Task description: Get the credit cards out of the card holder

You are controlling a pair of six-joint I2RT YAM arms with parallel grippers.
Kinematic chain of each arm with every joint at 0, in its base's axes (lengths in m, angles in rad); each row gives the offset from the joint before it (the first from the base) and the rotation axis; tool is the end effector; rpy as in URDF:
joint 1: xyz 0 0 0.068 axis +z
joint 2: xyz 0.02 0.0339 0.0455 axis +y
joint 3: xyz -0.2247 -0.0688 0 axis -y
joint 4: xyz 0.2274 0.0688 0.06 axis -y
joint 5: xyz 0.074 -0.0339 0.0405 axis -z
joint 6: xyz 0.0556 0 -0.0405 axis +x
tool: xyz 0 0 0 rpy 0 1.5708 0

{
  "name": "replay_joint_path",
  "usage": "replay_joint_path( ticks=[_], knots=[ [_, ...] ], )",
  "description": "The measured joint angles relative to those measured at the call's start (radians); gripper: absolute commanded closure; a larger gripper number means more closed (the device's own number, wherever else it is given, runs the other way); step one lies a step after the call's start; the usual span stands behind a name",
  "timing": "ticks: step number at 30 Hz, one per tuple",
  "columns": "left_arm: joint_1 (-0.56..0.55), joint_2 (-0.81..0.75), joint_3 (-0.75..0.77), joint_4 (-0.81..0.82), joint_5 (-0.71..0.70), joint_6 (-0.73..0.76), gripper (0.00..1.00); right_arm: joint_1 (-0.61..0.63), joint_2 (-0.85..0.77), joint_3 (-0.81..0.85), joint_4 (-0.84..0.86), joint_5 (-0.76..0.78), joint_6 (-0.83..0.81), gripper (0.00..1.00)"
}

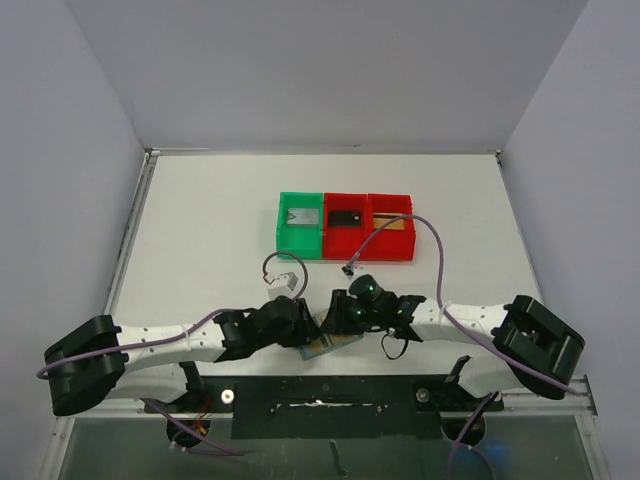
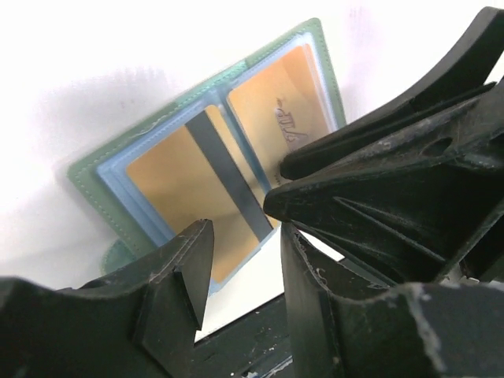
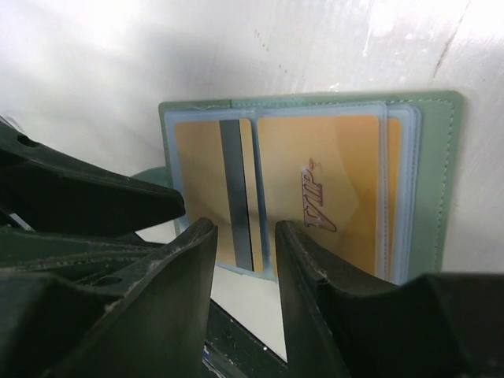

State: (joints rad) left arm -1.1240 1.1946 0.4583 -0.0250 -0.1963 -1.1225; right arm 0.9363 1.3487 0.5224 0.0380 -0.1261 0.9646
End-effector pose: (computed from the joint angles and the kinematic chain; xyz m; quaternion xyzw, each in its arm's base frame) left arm 0.1132 -0.2111 0.1256 -0.0379 0.9148 -0.3143 0.2508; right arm 0.1484 0.2134 0.1145 -0.0110 0.9228 0.3435 0.1738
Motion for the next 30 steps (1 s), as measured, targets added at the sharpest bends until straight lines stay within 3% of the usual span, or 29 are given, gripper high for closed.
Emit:
replay_joint_path(
  ticks=[5, 19, 23, 27, 30],
  knots=[
    [0.000, 0.016, -0.025, 0.000, -0.023, -0.018, 0.71, 0.000, 0.042, -0.003, 0.028, -0.029, 0.007, 0.67],
    [0.000, 0.033, -0.053, 0.029, -0.047, -0.042, 0.80, 0.000, 0.049, -0.022, 0.056, -0.050, 0.031, 0.77],
    [0.000, 0.036, -0.053, 0.034, -0.049, -0.042, 0.81, -0.005, 0.049, -0.038, 0.083, -0.058, 0.038, 0.83],
    [0.000, 0.031, -0.058, 0.037, -0.050, -0.044, 0.81, -0.029, 0.042, -0.078, 0.133, -0.081, 0.056, 0.99],
    [0.000, 0.023, -0.066, 0.038, -0.051, -0.044, 0.80, -0.063, 0.023, -0.129, 0.196, -0.130, 0.068, 1.00]
  ],
)
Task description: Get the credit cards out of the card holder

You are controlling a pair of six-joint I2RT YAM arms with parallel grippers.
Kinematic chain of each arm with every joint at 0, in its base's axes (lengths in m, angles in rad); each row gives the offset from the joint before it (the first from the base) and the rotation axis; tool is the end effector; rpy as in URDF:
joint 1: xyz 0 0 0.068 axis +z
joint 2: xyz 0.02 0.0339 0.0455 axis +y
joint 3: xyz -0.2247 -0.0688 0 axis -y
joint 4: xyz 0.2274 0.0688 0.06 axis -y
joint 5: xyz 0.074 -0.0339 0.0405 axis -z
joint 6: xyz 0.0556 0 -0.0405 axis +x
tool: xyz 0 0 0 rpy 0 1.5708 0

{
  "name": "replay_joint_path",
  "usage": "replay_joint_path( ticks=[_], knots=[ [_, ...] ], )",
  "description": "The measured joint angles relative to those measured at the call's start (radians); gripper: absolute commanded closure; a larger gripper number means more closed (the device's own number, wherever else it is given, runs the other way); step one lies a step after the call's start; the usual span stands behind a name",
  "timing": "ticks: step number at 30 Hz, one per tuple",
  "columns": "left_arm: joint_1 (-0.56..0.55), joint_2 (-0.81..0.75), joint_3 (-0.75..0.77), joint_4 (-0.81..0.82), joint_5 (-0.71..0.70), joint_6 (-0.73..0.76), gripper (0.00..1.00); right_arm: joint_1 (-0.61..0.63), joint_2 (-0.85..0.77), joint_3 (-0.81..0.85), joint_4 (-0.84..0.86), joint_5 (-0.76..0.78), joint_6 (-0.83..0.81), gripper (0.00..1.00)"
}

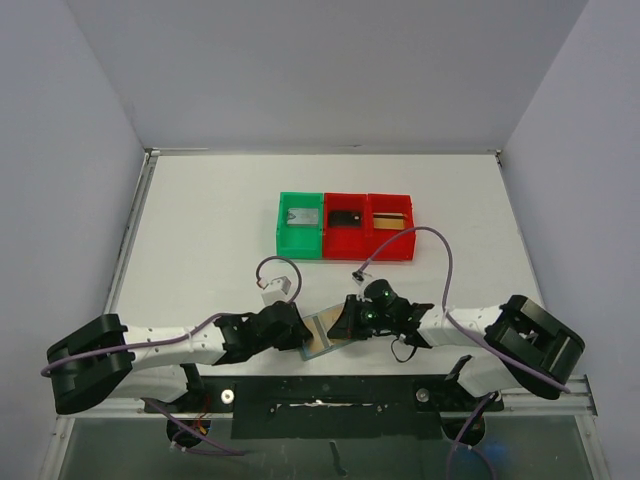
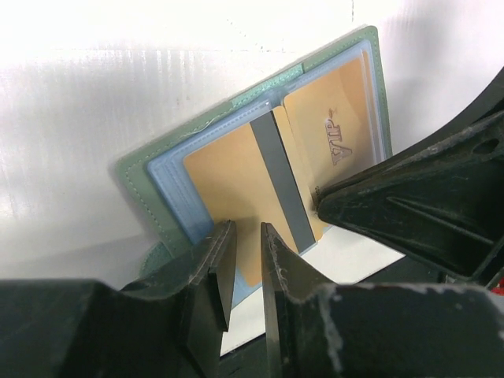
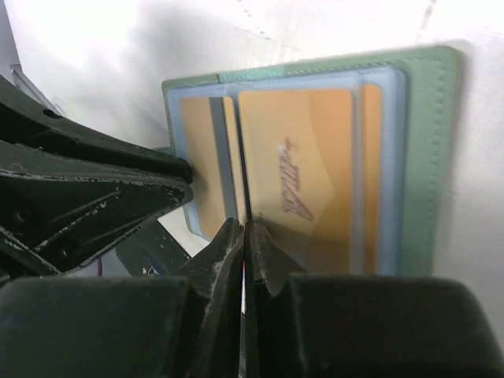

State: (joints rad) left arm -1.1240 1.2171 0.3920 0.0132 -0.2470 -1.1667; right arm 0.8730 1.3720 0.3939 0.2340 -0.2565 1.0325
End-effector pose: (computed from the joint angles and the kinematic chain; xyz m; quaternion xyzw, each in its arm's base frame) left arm 0.1110 -0.2002 0.1051 -0.0653 0.9206 -0.2876 0.2559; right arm 0.1475 0.1979 0.0921 0.0211 0.9095 0.3926 0.1354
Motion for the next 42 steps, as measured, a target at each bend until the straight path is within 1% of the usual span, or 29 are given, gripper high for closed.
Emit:
replay_joint_path(
  ticks=[5, 7, 9, 11, 17, 22, 26, 32, 34, 38, 42],
  knots=[
    [0.000, -0.010, -0.007, -0.002, 0.000, 0.005, 0.80, -0.082, -0.002, -0.090, 0.151, -0.132, 0.031, 1.00],
    [0.000, -0.014, -0.011, -0.002, 0.000, 0.008, 0.80, -0.098, -0.002, -0.101, 0.175, -0.156, 0.037, 0.89],
    [0.000, -0.016, -0.011, -0.002, 0.001, 0.010, 0.80, -0.100, -0.002, -0.094, 0.169, -0.161, 0.032, 0.82],
    [0.000, -0.018, -0.014, -0.002, 0.001, 0.011, 0.80, -0.098, -0.002, -0.076, 0.135, -0.153, 0.021, 0.78],
    [0.000, -0.026, -0.018, -0.005, 0.005, 0.019, 0.80, -0.061, 0.002, 0.001, 0.025, -0.109, -0.016, 0.76],
    [0.000, -0.026, -0.018, -0.006, 0.005, 0.022, 0.80, -0.013, 0.040, 0.060, -0.050, -0.066, -0.038, 0.77],
    [0.000, -0.026, -0.019, -0.005, 0.006, 0.023, 0.81, 0.006, 0.058, 0.073, -0.057, -0.053, -0.037, 0.79],
    [0.000, -0.029, -0.034, 0.018, 0.006, 0.023, 0.82, 0.005, 0.058, 0.064, -0.040, -0.055, -0.029, 0.87],
    [0.000, -0.030, -0.038, 0.027, 0.006, 0.022, 0.83, 0.003, 0.060, 0.060, -0.032, -0.056, -0.027, 0.87],
    [0.000, -0.031, -0.042, 0.033, 0.005, 0.022, 0.83, -0.002, 0.061, 0.050, -0.011, -0.064, -0.022, 0.84],
    [0.000, -0.040, -0.046, 0.032, 0.006, 0.020, 0.76, 0.001, 0.050, 0.055, -0.042, -0.043, -0.018, 0.81]
  ],
)
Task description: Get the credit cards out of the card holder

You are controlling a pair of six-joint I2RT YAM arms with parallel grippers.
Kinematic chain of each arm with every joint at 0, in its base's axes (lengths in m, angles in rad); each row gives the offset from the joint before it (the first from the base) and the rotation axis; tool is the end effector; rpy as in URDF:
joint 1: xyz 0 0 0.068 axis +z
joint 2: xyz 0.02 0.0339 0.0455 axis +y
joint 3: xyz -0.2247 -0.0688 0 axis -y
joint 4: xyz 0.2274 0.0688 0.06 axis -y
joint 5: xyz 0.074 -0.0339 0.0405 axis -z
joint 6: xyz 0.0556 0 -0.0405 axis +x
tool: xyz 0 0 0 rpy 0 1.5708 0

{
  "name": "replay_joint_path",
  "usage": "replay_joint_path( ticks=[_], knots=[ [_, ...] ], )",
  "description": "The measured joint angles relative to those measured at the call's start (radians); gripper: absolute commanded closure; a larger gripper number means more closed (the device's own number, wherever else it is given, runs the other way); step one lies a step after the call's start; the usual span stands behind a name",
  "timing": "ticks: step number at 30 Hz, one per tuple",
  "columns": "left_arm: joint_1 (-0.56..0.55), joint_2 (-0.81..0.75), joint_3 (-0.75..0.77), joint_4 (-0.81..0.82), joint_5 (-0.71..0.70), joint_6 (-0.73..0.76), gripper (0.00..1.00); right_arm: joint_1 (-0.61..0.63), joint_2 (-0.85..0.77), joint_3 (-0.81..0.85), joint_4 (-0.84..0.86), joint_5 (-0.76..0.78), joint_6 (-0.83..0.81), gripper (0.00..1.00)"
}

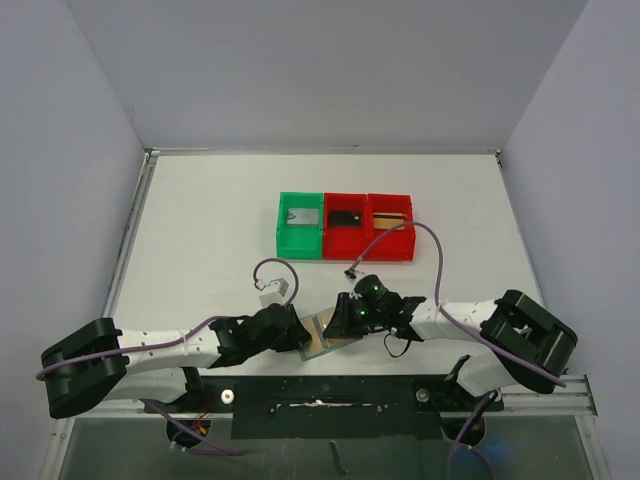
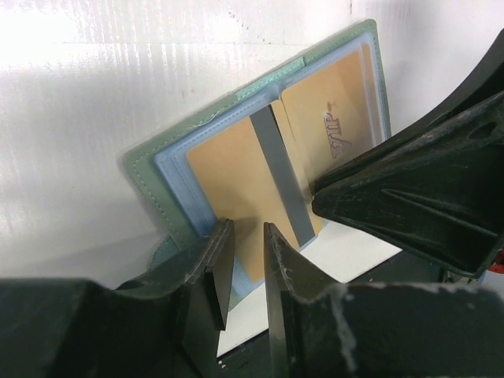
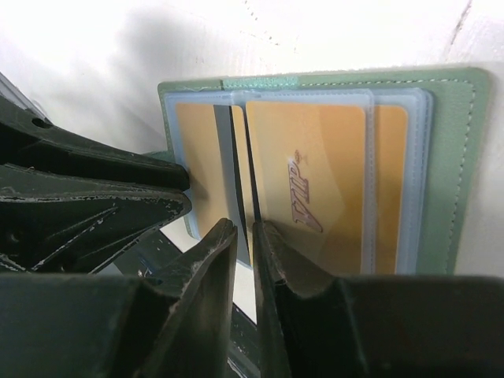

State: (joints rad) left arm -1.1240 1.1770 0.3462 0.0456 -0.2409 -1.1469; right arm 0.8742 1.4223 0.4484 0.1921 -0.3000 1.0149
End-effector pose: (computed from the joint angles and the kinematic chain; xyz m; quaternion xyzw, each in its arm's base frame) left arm 0.1079 -0.1944 0.1030 -0.0565 0.9166 -0.2977 0.2609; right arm 0.1506 0.2057 0.0918 0.0069 0.9146 0.3888 0.1110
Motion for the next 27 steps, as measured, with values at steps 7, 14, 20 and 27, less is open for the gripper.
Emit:
replay_joint_path(
  ticks=[7, 14, 20, 27],
  knots=[
    [0.000, -0.047, -0.005, -0.053, 0.008, 0.003, 0.75, 0.031, -0.061, 0.083, -0.185, 0.109, -0.025, 0.78],
    [0.000, -0.047, -0.007, -0.067, 0.009, 0.006, 0.78, 0.058, -0.055, 0.116, -0.272, 0.149, -0.043, 0.77],
    [0.000, -0.019, -0.007, -0.041, 0.008, 0.006, 0.86, 0.084, -0.008, 0.149, -0.300, 0.158, -0.042, 0.77],
    [0.000, 0.027, -0.007, 0.009, 0.009, 0.003, 0.92, 0.086, -0.005, 0.143, -0.284, 0.161, -0.038, 0.79]
  ],
)
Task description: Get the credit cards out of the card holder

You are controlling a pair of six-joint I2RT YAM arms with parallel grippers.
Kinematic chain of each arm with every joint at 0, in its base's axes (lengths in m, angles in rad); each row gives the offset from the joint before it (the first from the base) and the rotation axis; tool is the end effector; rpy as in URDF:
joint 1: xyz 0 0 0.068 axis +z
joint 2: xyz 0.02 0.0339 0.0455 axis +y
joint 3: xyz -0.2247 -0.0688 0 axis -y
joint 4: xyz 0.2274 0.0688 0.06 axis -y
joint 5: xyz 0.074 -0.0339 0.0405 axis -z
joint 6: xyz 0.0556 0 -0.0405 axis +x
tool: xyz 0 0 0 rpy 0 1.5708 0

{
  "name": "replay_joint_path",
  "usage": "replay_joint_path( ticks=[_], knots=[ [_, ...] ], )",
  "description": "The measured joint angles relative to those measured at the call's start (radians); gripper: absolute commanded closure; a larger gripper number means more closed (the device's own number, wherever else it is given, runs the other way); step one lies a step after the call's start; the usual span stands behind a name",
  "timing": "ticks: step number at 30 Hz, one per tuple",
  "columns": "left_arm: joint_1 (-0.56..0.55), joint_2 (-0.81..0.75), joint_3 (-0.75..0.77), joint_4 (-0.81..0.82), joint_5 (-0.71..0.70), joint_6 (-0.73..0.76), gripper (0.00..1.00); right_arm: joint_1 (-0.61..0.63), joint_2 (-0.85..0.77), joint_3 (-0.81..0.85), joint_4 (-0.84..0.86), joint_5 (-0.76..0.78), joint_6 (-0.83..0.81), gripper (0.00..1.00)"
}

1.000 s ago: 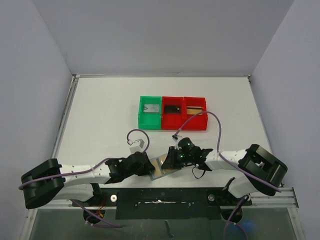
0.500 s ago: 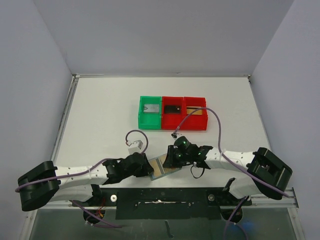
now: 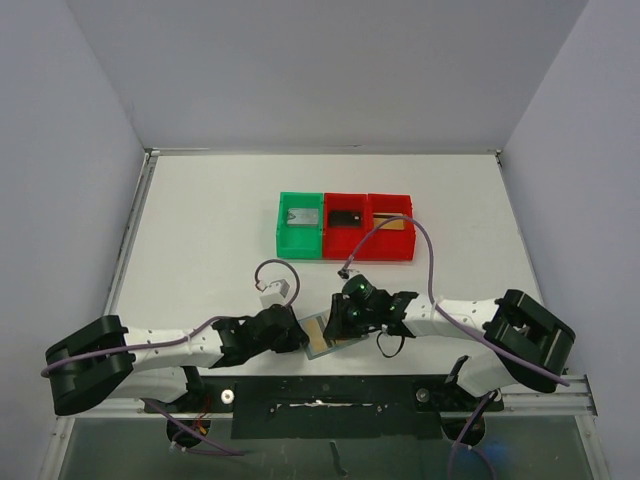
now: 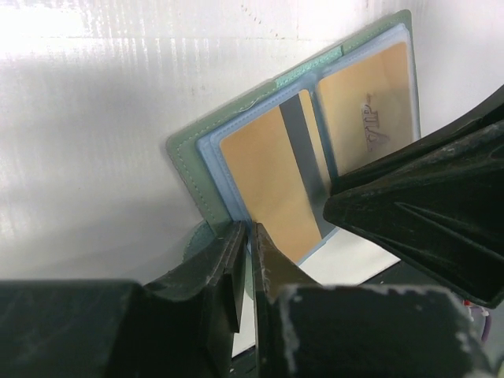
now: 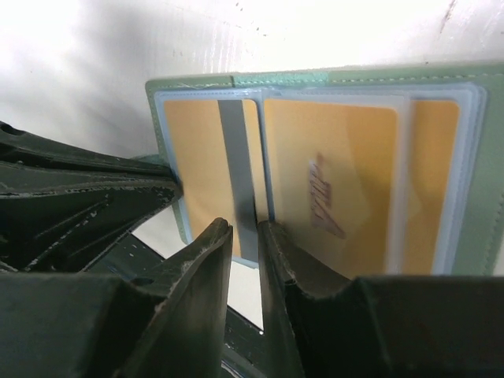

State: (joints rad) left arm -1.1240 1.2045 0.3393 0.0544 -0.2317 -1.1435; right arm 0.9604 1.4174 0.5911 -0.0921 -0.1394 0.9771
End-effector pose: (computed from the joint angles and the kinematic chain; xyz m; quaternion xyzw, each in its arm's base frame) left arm 0.1070 -0.1937 0.0962 -0.0519 0.9220 -0.2884 0.2532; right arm 0.1440 0.2193 0.1064 -0.0144 0.9451 0.3008 0.1267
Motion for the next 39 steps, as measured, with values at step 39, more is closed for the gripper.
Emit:
replay_joint_path(
  ticks=[39],
  knots=[
    [-0.001, -0.005, 0.034, -0.029, 0.028, 0.092, 0.88, -0.008, -0.045, 0.042, -0.164, 0.110, -0.029, 0.74]
  ],
)
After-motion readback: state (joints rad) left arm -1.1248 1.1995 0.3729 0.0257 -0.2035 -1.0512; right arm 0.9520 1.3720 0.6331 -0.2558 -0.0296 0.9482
